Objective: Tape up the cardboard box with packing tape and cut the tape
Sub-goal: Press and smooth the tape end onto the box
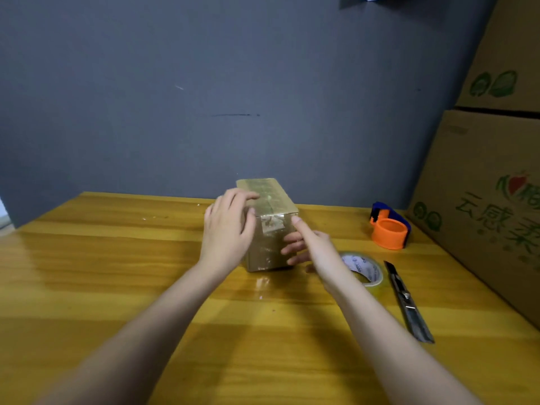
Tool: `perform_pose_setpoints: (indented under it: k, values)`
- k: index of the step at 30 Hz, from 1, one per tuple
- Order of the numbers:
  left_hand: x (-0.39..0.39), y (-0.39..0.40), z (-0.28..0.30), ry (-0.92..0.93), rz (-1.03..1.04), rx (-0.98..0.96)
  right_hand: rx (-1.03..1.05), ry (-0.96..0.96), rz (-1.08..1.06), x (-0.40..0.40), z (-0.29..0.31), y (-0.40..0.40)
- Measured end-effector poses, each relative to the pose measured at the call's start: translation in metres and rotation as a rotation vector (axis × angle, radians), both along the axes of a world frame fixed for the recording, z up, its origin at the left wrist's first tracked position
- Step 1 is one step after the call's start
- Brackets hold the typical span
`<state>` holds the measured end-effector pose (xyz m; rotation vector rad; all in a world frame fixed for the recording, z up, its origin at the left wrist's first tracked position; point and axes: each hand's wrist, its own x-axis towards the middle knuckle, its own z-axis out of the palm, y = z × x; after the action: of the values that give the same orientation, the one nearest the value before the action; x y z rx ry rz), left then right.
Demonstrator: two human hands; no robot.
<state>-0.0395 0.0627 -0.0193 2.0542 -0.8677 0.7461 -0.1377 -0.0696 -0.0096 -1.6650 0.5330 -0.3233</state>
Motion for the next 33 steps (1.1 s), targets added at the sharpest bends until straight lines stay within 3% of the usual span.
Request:
perform_pose_setpoints:
  k: [2, 7, 14, 16, 20, 26, 33]
  values:
    - [0.013, -0.006, -0.002, 0.111, -0.003, 0.059, 0.029, 0.037, 0.008, 0.006, -0.003, 0.007]
    - [0.04, -0.023, -0.009, 0.281, -0.093, 0.115, 0.082, -0.09, -0.04, 0.017, -0.007, 0.017]
    - [0.045, -0.022, -0.014, 0.269, -0.129, 0.094, -0.058, -0.175, 0.041, 0.015, -0.015, 0.011]
    - [0.044, -0.02, -0.016, 0.25, -0.132, 0.097, -0.156, -0.198, 0.025, 0.014, -0.018, 0.009]
    - [0.043, -0.021, -0.017, 0.259, -0.132, 0.115, -0.538, -0.09, -0.234, 0.016, -0.026, 0.006]
    - [0.042, -0.026, -0.02, 0.365, -0.255, 0.006, -0.102, -0.174, -0.042, 0.016, -0.028, 0.012]
    - [0.025, -0.017, -0.017, 0.323, -0.219, 0.022, -0.11, -0.113, 0.067, -0.003, -0.016, 0.01]
